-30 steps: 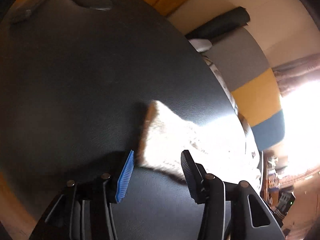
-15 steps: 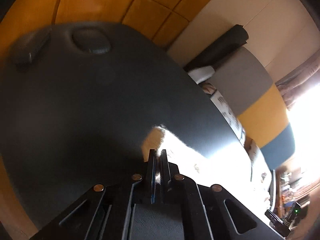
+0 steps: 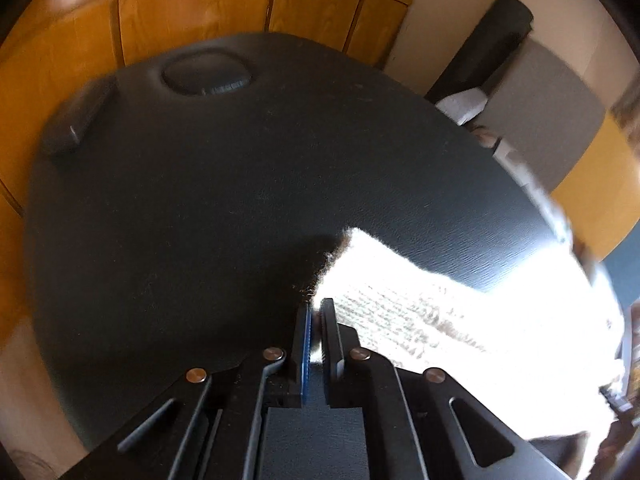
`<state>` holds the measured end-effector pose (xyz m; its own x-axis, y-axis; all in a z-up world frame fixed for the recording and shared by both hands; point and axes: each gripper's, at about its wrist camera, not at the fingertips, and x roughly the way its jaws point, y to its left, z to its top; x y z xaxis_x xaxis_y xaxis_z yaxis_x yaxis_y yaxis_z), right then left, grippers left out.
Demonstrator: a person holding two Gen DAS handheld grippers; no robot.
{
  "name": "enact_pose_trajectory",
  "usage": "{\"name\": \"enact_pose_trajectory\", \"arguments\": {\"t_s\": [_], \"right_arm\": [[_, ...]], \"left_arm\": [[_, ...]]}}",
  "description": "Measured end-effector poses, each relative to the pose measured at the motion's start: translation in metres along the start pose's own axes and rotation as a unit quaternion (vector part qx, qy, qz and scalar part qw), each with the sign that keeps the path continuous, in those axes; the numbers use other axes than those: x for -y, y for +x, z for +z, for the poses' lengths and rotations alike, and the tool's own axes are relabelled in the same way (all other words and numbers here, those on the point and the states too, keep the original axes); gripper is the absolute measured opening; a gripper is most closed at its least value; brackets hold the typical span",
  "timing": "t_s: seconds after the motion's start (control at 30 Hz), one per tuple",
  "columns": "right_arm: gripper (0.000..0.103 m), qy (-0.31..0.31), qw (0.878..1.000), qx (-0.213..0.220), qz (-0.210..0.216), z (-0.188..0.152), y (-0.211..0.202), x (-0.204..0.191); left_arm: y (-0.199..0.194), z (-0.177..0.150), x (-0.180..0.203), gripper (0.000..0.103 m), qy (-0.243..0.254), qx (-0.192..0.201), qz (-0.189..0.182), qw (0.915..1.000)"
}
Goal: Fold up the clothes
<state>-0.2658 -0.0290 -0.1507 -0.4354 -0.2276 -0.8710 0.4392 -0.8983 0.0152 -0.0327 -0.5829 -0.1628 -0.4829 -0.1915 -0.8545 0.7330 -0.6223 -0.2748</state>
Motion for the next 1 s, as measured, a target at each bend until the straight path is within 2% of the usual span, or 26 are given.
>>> {"name": "enact_pose_trajectory", "arguments": {"t_s": [0.07, 0.13, 0.2, 0.27, 0.37, 0.4, 0.53, 0.63, 0.7, 0.77, 0.87, 0.9, 0.93, 1.0], "right_arm": [[0.103, 0.004, 1.0, -0.004, 0.005, 0.002, -0.003, 0.002], [0.103, 0.005, 1.0, -0.001, 0.014, 0.0, -0.017, 0.002], [0.103, 0.006, 0.999, 0.022, 0.04, -0.008, -0.04, 0.0], [0.103, -0.01, 0.997, 0.032, 0.063, -0.022, -0.06, -0.008], [0.103, -0.05, 0.994, 0.031, 0.09, -0.05, -0.083, -0.029], [0.103, -0.061, 0.993, 0.026, 0.094, -0.062, -0.088, -0.036], [0.103, -0.085, 0.993, 0.006, 0.079, -0.1, -0.088, -0.055], [0.103, -0.08, 0.995, -0.012, 0.059, -0.117, -0.074, -0.055], [0.103, -0.07, 0.996, -0.009, 0.057, -0.123, -0.069, -0.05], [0.103, -0.062, 0.996, -0.001, 0.058, -0.125, -0.068, -0.048], [0.103, -0.059, 0.997, 0.007, 0.054, -0.126, -0.066, -0.049], [0.103, -0.057, 0.997, 0.011, 0.054, -0.127, -0.066, -0.049], [0.103, -0.056, 0.997, 0.016, 0.055, -0.128, -0.066, -0.049], [0.103, -0.056, 0.996, 0.025, 0.058, -0.13, -0.066, -0.048]], "left_arm": [[-0.014, 0.0, -0.008, 0.007, -0.03, 0.005, -0.026, 0.9992], [-0.037, -0.01, -0.008, 0.009, -0.021, 0.018, -0.058, 0.998], [-0.061, -0.026, -0.002, 0.012, 0.0, 0.025, -0.105, 0.9941], [-0.076, -0.055, 0.017, 0.012, 0.042, -0.002, -0.166, 0.9852], [-0.088, -0.114, 0.057, 0.012, 0.11, -0.062, -0.242, 0.962], [-0.088, -0.135, 0.07, 0.012, 0.127, -0.09, -0.266, 0.9513], [-0.086, -0.213, 0.109, 0.014, 0.172, -0.178, -0.315, 0.9161], [-0.088, -0.254, 0.117, 0.018, 0.182, -0.214, -0.325, 0.9029], [-0.094, -0.276, 0.117, 0.02, 0.184, -0.227, -0.318, 0.902], [-0.094, -0.295, 0.125, 0.024, 0.176, -0.25, -0.329, 0.8936], [-0.1, -0.321, 0.127, 0.029, 0.162, -0.262, -0.329, 0.8929], [-0.103, -0.324, 0.127, 0.029, 0.161, -0.249, -0.327, 0.8975], [-0.108, -0.327, 0.132, 0.026, 0.166, -0.239, -0.323, 0.9005], [-0.112, -0.334, 0.149, 0.004, 0.193, -0.227, -0.319, 0.8998]]}}
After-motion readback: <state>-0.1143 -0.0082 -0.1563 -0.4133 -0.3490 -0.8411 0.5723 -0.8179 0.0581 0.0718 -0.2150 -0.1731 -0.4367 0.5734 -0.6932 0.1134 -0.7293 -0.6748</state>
